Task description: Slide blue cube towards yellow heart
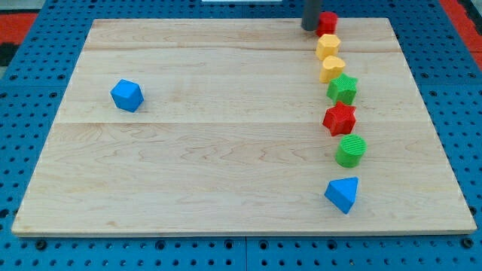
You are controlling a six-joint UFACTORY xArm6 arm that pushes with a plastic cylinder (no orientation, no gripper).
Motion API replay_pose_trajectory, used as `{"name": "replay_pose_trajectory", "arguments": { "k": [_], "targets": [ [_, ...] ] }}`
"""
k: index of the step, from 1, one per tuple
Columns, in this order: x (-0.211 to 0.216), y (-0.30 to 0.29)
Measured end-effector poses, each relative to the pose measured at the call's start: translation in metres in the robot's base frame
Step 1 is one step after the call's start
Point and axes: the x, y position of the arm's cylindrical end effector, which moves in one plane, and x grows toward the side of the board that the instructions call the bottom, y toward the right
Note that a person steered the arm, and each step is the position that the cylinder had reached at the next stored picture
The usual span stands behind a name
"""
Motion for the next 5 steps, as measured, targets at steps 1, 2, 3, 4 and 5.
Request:
{"name": "replay_pose_trajectory", "arguments": {
  "k": [1,2,3,4,5],
  "targets": [
    [0.037,-0.032],
    [0.092,-0.076],
    [0.135,-0.118],
    [0.179,-0.163],
    [0.217,-0.204]
  ]
}}
